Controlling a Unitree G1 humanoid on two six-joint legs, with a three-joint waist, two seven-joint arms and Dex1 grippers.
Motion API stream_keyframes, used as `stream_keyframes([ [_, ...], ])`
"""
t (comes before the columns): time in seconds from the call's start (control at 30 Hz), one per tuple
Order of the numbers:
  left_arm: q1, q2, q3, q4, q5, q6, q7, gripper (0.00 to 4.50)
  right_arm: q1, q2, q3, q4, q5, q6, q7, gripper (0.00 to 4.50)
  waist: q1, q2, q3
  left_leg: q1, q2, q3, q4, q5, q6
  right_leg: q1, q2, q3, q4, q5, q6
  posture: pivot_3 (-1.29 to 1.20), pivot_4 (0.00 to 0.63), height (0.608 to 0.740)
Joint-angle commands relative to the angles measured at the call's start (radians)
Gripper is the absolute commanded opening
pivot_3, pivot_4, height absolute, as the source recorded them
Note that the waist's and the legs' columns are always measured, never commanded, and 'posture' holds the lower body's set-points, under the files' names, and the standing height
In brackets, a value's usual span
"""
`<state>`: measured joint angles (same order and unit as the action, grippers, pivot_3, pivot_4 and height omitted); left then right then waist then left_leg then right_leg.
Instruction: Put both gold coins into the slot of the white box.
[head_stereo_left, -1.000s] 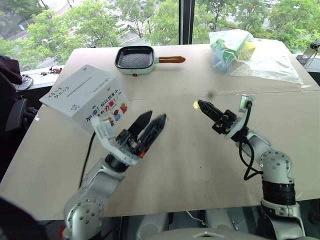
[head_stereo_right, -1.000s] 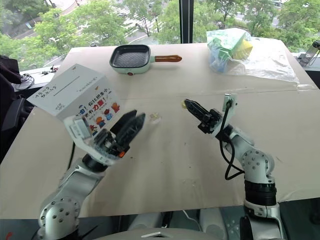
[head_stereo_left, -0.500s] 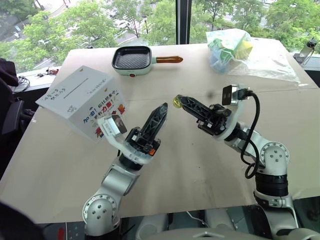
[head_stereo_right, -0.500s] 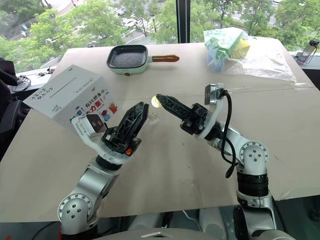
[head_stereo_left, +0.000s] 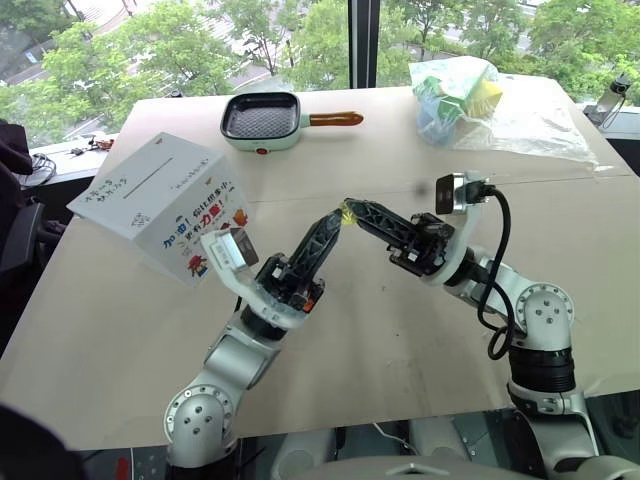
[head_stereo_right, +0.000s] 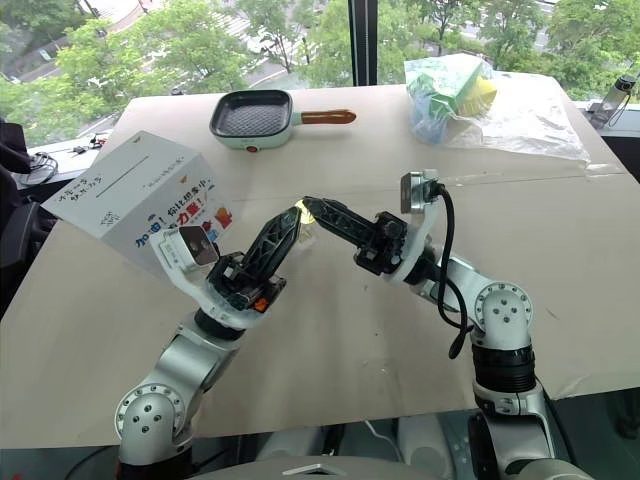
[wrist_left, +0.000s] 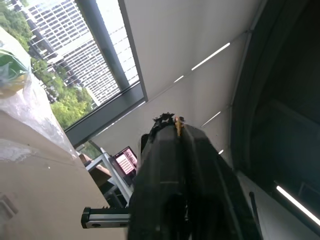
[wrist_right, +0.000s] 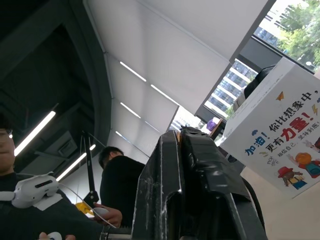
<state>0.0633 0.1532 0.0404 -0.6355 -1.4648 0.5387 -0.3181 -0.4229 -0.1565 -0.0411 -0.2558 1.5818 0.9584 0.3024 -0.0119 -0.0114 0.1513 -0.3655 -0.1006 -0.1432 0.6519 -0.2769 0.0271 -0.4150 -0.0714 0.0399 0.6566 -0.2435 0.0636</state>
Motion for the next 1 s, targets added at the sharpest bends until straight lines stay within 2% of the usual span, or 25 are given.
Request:
stream_keyframes([
  [0.03, -0.008, 0.011, -0.012, -0.016, -0.023, 0.004, -0.001, 0.03, -0.024, -0.002, 0.008, -0.024, 0.03, 0.001, 0.012, 0.0, 0.0, 0.0, 0.0, 0.0, 0.0, 0.0, 0.0, 0.0, 0.0, 0.0, 0.0, 0.0, 0.0, 0.0, 0.0, 0.0, 0.15, 0.721],
  [0.2, -0.015, 0.02, -0.012, -0.01, -0.015, -0.001, 0.01, 0.03, -0.027, 0.0, 0.012, -0.02, 0.026, -0.002, 0.01, 0.0, 0.0, 0.0, 0.0, -0.001, 0.0, 0.0, 0.0, 0.0, 0.0, 0.0, 0.0, 0.0, -0.001, 0.0, 0.0, 0.0, 0.15, 0.721],
  [0.3, -0.008, 0.056, 0.021, -0.015, -0.001, -0.002, 0.022, 0.0, -0.028, 0.004, 0.0, -0.019, -0.011, -0.031, 0.015, 0.91, -0.001, 0.0, 0.0, -0.001, 0.0, 0.0, 0.0, 0.0, 0.0, 0.0, 0.0, 0.0, -0.001, 0.0, 0.0, 0.0, 0.15, 0.721],
  [0.33, -0.002, 0.083, 0.038, -0.023, -0.01, 0.005, 0.017, 0.0, -0.03, 0.002, -0.009, -0.019, -0.028, -0.043, 0.019, 1.36, -0.001, 0.0, 0.0, -0.001, 0.0, 0.0, 0.0, 0.0, 0.0, 0.0, 0.0, 0.0, -0.001, 0.0, 0.0, 0.0, 0.15, 0.721],
  [0.37, 0.005, 0.131, 0.077, -0.04, -0.022, 0.011, 0.015, 0.0, -0.04, -0.006, -0.025, -0.011, -0.07, -0.07, 0.021, 1.99, -0.002, 0.0, 0.0, -0.001, 0.0, 0.0, -0.001, 0.0, 0.0, -0.001, 0.0, 0.0, -0.001, 0.0, 0.0, 0.0, 0.15, 0.721],
  [0.47, 0.01, 0.309, 0.245, -0.09, -0.028, 0.007, 0.028, 0.0, -0.074, -0.105, -0.025, -0.001, -0.272, -0.143, 0.123, 3.28, -0.002, 0.001, 0.001, -0.002, 0.0, 0.0, -0.001, 0.0, 0.0, -0.004, 0.001, 0.0, 0.001, 0.0, 0.0, 0.0, 0.15, 0.721],
  [0.53, 0.002, 0.439, 0.358, -0.08, -0.006, 0.013, 0.031, 0.0, -0.079, -0.186, 0.021, -0.01, -0.444, -0.221, 0.232, 3.28, 0.003, 0.001, 0.001, -0.003, 0.0, 0.0, -0.001, 0.001, -0.001, -0.004, 0.0, -0.001, 0.0, 0.0, 0.0, 0.0, 0.15, 0.721],
  [0.6, -0.01, 0.538, 0.44, -0.055, -0.001, 0.022, 0.028, 0.0, -0.085, -0.228, 0.05, -0.004, -0.55, -0.293, 0.321, 3.28, 0.002, 0.001, 0.002, -0.004, 0.0, 0.0, -0.001, 0.001, -0.001, -0.005, 0.0, -0.002, -0.002, 0.0, 0.0, 0.0, 0.15, 0.721],
  [0.67, -0.044, 0.683, 0.561, 0.028, -0.027, 0.061, 0.004, 0.0, -0.111, -0.266, 0.086, 0.004, -0.665, -0.384, 0.439, 3.28, 0.001, 0.001, 0.002, -0.005, 0.0, 0.0, -0.002, 0.0, -0.001, -0.005, 0.0, -0.001, -0.003, 0.0, 0.0, 0.0, 0.15, 0.721],
  [0.73, -0.049, 0.836, 0.67, 0.146, 0.039, 0.12, -0.08, 0.0, -0.156, -0.294, 0.142, 0.023, -0.803, -0.494, 0.534, 3.28, -0.008, -0.002, 0.007, -0.006, 0.0, 0.001, -0.002, 0.001, -0.001, -0.007, 0.0, -0.001, -0.001, 0.0, 0.0, 0.0, 0.15, 0.721],
  [0.77, -0.041, 0.884, 0.701, 0.195, 0.08, 0.138, -0.123, 0.0, -0.174, -0.291, 0.157, 0.036, -0.848, -0.535, 0.556, 3.28, -0.011, 0.001, 0.008, -0.008, 0.001, 0.001, -0.002, 0.001, -0.002, -0.011, 0.002, -0.001, 0.0, 0.0, 0.0, 0.0, 0.15, 0.721],
  [0.87, -0.034, 0.956, 0.779, 0.359, 0.163, 0.16, -0.23, 0.0, -0.219, -0.262, 0.175, 0.062, -0.914, -0.596, 0.583, 3.28, -0.016, 0.003, 0.009, -0.011, 0.001, 0.002, -0.003, 0.001, -0.002, -0.016, 0.001, 0.001, 0.001, 0.0, 0.0, 0.0, 0.15, 0.721],
  [1.0, -0.056, 1.02, 0.796, 0.555, 0.302, 0.147, -0.381, 0.0, -0.249, -0.234, 0.205, 0.081, -0.999, -0.649, 0.608, 3.28, -0.023, 0.004, 0.01, -0.018, 0.001, 0.001, -0.004, 0.0, -0.003, -0.023, 0.001, 0.0, 0.001, 0.0, 0.0, 0.0, 0.15, 0.721],
])
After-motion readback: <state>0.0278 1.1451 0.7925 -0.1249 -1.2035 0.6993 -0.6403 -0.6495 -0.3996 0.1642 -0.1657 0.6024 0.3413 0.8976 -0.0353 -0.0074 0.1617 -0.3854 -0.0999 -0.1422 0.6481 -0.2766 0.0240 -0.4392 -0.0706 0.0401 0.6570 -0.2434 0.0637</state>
